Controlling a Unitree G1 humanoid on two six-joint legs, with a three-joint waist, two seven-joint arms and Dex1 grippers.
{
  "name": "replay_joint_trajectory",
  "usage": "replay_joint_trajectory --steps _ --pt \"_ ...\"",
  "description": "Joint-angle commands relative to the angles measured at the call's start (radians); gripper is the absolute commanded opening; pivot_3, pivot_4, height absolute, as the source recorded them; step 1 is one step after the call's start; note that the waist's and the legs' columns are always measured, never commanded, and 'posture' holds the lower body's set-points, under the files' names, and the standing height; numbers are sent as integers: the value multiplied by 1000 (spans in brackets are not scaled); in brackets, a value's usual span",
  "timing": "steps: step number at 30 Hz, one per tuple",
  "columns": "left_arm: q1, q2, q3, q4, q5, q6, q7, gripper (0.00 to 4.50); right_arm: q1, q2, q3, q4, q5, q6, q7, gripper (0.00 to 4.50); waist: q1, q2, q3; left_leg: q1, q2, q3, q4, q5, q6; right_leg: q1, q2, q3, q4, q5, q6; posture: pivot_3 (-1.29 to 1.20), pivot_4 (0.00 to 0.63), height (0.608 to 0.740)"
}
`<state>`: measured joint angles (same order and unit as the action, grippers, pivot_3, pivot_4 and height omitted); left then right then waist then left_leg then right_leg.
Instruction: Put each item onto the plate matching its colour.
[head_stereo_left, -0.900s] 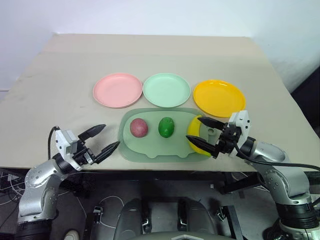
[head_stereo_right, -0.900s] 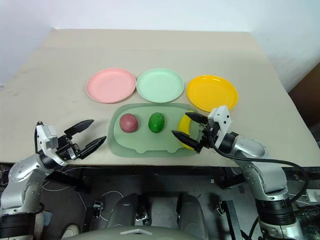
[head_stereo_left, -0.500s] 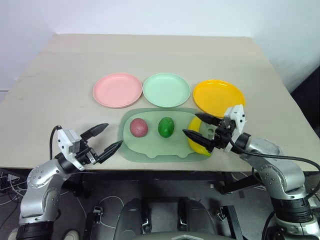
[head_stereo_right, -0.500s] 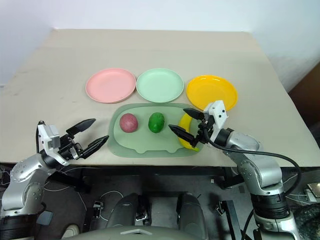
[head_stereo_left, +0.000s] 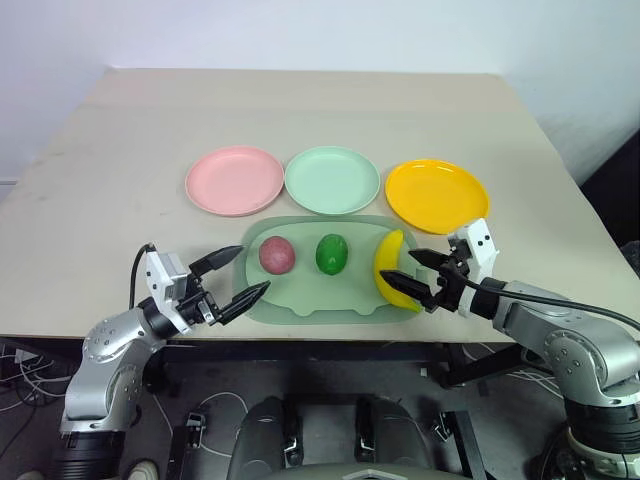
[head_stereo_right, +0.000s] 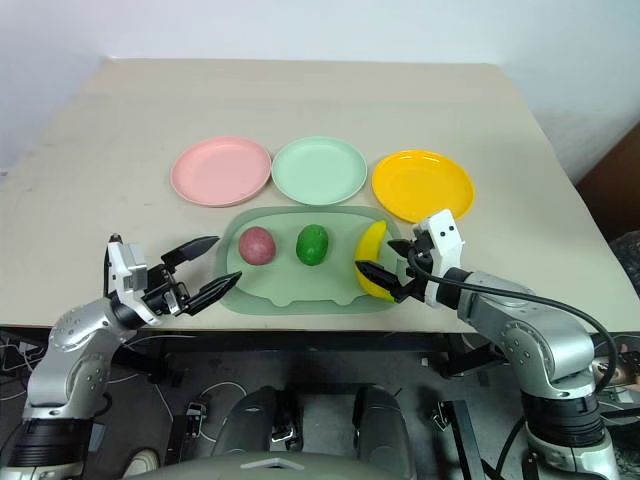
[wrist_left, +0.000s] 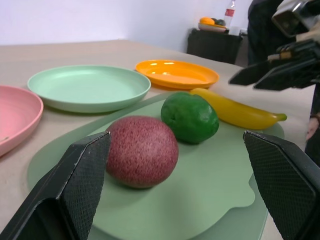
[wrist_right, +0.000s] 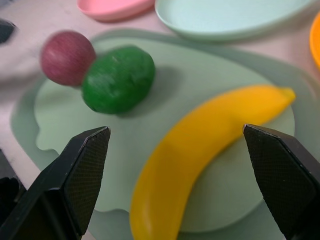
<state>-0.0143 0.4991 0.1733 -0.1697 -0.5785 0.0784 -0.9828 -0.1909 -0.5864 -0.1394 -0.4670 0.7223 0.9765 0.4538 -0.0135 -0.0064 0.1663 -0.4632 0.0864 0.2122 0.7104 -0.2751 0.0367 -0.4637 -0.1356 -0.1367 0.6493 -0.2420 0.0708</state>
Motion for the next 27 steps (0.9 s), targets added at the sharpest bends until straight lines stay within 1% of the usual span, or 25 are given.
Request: replay_joint_trajectory --steps 1,9,15,18,19,22,25,27 --pt "-24 7 6 -16 -7 -9 -7 4445 -18 11 -1 -20 8 41 -38 4500 0 0 0 0 0 0 0 0 0 0 0 0 0 0 0 0 150 695" --pt "-32 4 4 -35 -9 -1 0 4445 -46 37 50 21 7 128 -65 4500 -1 0 0 0 0 0 0 0 0 1 0 0 0 0 0 0 150 695" --pt "-42 6 6 -29 -4 -4 2 4445 -58 48 124 11 -40 113 -67 4500 -1 0 0 0 0 0 0 0 0 1 0 0 0 0 0 0 150 695" --pt "-46 9 9 -22 -4 -5 0 4500 -66 50 126 12 -56 100 -69 3934 -1 0 0 0 0 0 0 0 0 1 0 0 0 0 0 0 150 695" --pt "-47 10 9 -19 -3 -6 -1 4500 -68 50 125 14 -61 96 -68 3659 -1 0 0 0 0 0 0 0 0 1 0 0 0 0 0 0 150 695" --pt "-67 3 9 -5 -6 -6 3 4500 -82 44 118 14 -68 87 -58 2624 -1 0 0 0 0 0 0 0 0 0 0 0 0 0 0 0 150 695" --pt "-85 -2 4 -2 -6 -3 8 4500 -101 33 97 8 -62 99 -46 1697 -1 0 0 0 0 0 0 0 0 1 0 0 0 0 0 0 150 695" --pt "-89 -4 1 4 -2 -5 7 4500 -117 21 66 -11 -38 113 -33 1684 -1 0 0 0 0 0 0 0 0 1 0 0 0 0 0 0 150 695"
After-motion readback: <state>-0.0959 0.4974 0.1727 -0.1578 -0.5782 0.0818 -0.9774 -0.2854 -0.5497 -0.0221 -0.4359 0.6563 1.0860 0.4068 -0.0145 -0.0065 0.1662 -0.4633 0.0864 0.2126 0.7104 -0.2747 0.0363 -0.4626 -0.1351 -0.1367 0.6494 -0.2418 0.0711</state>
